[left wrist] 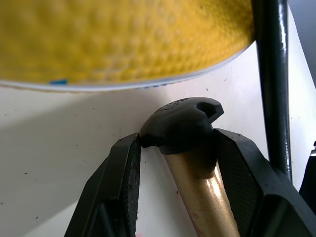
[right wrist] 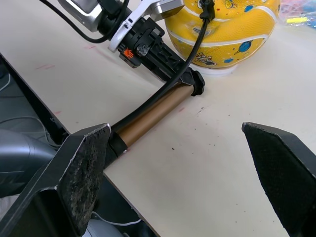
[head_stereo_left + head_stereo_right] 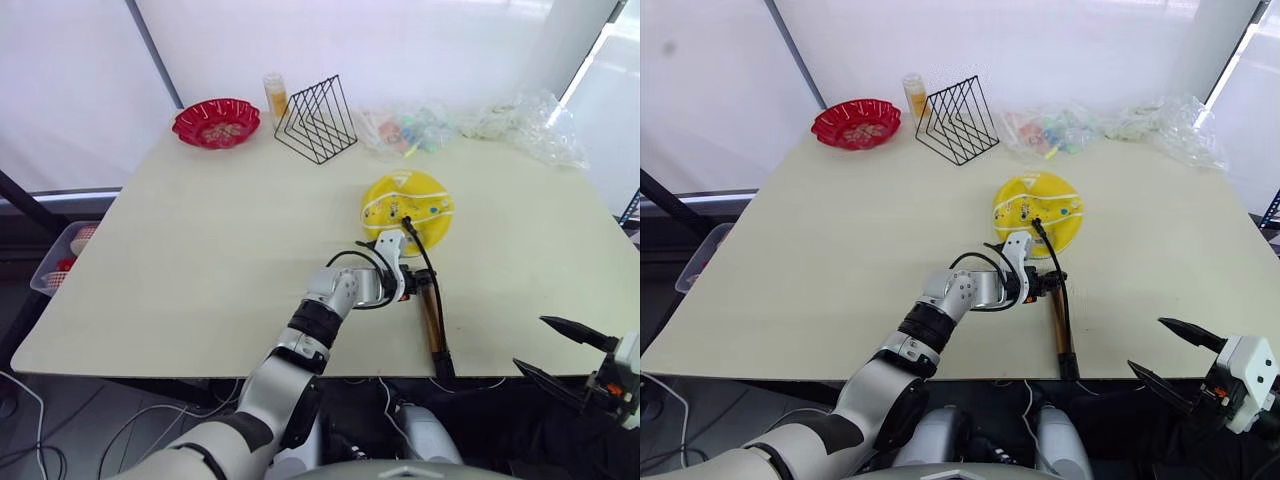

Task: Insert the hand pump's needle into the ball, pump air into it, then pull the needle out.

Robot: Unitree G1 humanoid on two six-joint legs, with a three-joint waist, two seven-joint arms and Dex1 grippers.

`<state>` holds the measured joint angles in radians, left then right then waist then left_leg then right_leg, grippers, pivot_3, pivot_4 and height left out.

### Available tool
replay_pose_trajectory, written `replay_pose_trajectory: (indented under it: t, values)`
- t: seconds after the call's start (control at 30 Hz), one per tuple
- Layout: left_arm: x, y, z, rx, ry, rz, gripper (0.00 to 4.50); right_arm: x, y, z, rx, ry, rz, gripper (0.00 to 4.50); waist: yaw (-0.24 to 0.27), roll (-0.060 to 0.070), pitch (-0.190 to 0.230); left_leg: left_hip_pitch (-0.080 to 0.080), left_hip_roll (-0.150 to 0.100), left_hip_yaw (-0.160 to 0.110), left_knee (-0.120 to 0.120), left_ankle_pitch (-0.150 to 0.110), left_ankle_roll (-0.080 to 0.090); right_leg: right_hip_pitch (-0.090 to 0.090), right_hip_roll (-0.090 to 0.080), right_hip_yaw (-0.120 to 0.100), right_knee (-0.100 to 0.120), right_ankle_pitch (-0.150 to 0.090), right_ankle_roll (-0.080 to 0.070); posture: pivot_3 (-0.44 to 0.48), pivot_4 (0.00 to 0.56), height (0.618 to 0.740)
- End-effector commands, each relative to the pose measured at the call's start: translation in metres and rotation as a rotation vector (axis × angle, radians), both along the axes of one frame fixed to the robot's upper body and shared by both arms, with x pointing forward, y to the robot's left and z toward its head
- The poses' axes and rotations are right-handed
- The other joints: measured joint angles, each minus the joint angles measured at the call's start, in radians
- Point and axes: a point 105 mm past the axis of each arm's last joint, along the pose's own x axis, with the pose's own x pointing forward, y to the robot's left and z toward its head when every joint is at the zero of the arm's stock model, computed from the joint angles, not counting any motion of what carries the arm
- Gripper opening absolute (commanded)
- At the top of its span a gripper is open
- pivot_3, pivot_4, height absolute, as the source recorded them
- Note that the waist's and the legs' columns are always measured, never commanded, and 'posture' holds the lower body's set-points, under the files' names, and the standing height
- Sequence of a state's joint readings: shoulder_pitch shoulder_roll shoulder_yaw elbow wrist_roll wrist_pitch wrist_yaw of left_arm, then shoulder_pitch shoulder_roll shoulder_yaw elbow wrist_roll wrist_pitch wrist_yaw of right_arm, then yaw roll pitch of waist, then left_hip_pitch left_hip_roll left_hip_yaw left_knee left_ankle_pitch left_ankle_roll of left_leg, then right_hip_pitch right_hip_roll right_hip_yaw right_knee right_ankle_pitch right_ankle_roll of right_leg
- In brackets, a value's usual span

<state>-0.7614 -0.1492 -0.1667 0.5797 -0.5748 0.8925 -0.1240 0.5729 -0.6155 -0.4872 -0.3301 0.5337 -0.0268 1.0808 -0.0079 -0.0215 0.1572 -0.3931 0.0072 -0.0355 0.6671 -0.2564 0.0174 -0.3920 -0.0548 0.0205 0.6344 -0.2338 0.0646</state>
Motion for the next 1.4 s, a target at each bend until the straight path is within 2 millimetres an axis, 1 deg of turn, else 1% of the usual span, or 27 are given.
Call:
replay_pose_trajectory:
  t: [0.03,0.13,0.23,0.3,0.4,0.67,0.73,0.77,0.8,1.0,1.13,1.17,1.27,1.33,1.4]
  values:
    - [-0.033,-0.055,0.023,-0.056,-0.013,-0.141,1.82,0.0,-0.001,0.006,-0.014,-0.034,-0.002,4.5,0.001,0.002,0.001,-0.004,0.0,0.0,0.0,0.0,0.0,-0.004,0.0,0.0,0.0,0.0,0.0,0.0,0.15,0.74]
    - [-0.03,-0.045,0.031,-0.046,-0.067,-0.144,1.82,0.002,0.002,0.008,0.0,-0.041,0.01,4.5,0.006,0.005,0.005,-0.006,0.0,0.001,0.0,0.0,0.0,-0.005,0.001,0.0,0.0,0.0,0.0,0.0,0.15,0.74]
    - [-0.026,-0.029,0.044,-0.025,-0.157,-0.15,1.82,0.005,0.006,0.01,0.005,-0.047,0.026,4.5,0.013,0.006,0.007,-0.009,-0.001,0.001,-0.002,0.0,0.0,-0.008,0.0,0.001,-0.001,0.002,0.002,0.0,0.15,0.74]
    - [-0.023,-0.021,0.05,-0.003,-0.21,-0.15,1.82,0.007,0.008,0.01,0.007,-0.052,0.037,4.5,0.016,0.008,0.008,-0.009,-0.001,0.001,-0.002,0.0,0.0,-0.009,0.0,0.002,-0.002,0.003,0.001,0.0,0.15,0.74]
    - [-0.022,-0.013,0.052,-0.001,-0.203,-0.13,1.82,0.01,0.01,0.012,0.01,-0.058,0.048,4.5,0.022,0.009,0.009,-0.009,-0.001,0.001,-0.003,0.0,0.0,-0.009,0.0,0.002,-0.002,0.004,-0.002,0.0,0.15,0.74]
    - [-0.02,0.0,0.05,0.019,-0.198,-0.106,1.82,0.011,0.012,0.014,0.012,-0.059,0.064,4.5,0.022,0.009,0.009,-0.009,-0.001,0.003,-0.002,0.0,0.0,-0.008,0.0,0.001,-0.002,0.0,0.0,0.0,0.15,0.74]
    - [-0.01,0.031,0.043,0.099,-0.215,-0.082,1.82,0.015,0.018,0.018,0.024,-0.064,0.098,4.5,0.015,0.009,0.009,-0.009,-0.001,0.003,-0.002,0.0,0.0,-0.008,0.001,0.001,-0.001,0.001,0.0,0.0,0.15,0.74]
    - [-0.008,0.041,0.042,0.12,-0.219,-0.079,1.82,0.017,0.021,0.02,0.032,-0.064,0.112,4.5,0.007,0.009,0.009,-0.008,-0.001,0.003,-0.003,0.0,0.0,-0.008,0.001,0.002,-0.001,0.001,0.0,0.0,0.15,0.74]
    - [-0.007,0.046,0.042,0.13,-0.221,-0.079,1.82,0.018,0.023,0.021,0.037,-0.064,0.12,4.5,0.005,0.009,0.009,-0.007,0.0,0.003,-0.003,0.0,0.0,-0.008,0.002,0.002,0.0,0.001,0.0,0.0,0.15,0.74]
    - [-0.008,0.054,0.047,0.13,-0.253,-0.103,1.82,0.022,0.03,0.027,0.062,-0.078,0.138,4.5,0.01,0.009,0.009,-0.007,0.0,0.002,0.0,0.0,0.0,-0.008,0.002,0.002,0.004,0.0,-0.001,0.0,0.15,0.74]
    - [-0.009,0.06,0.049,0.098,-0.274,-0.108,1.82,0.024,0.031,0.029,0.075,-0.082,0.133,4.5,0.01,0.009,0.009,-0.006,0.0,0.002,0.001,0.0,0.0,-0.008,0.002,0.004,0.005,0.001,-0.001,0.0,0.15,0.74]
    - [-0.008,0.062,0.05,0.101,-0.293,-0.113,1.82,0.024,0.031,0.029,0.075,-0.081,0.132,4.5,0.01,0.009,0.009,-0.006,0.0,0.002,0.001,0.0,0.0,-0.008,0.002,0.004,0.005,0.003,-0.004,0.0,0.15,0.74]
    - [-0.007,0.076,0.052,0.122,-0.379,-0.143,1.82,0.023,0.03,0.028,0.073,-0.078,0.129,4.5,0.008,0.009,0.009,-0.006,0.0,0.002,0.001,0.0,0.0,-0.008,0.002,0.004,0.006,0.002,-0.005,0.0,0.15,0.74]
    - [-0.008,0.079,0.052,0.13,-0.404,-0.161,1.82,0.023,0.03,0.028,0.072,-0.078,0.127,4.5,0.006,0.009,0.009,-0.006,0.0,0.003,0.001,0.0,0.0,-0.008,0.002,0.004,0.006,0.002,-0.005,0.0,0.15,0.74]
    - [-0.007,0.082,0.059,0.088,-0.421,-0.158,1.82,0.023,0.03,0.027,0.074,-0.076,0.127,4.5,0.006,0.009,0.009,-0.005,0.0,0.003,0.001,0.0,0.0,-0.008,0.002,0.004,0.007,0.002,-0.005,0.0,0.15,0.74]
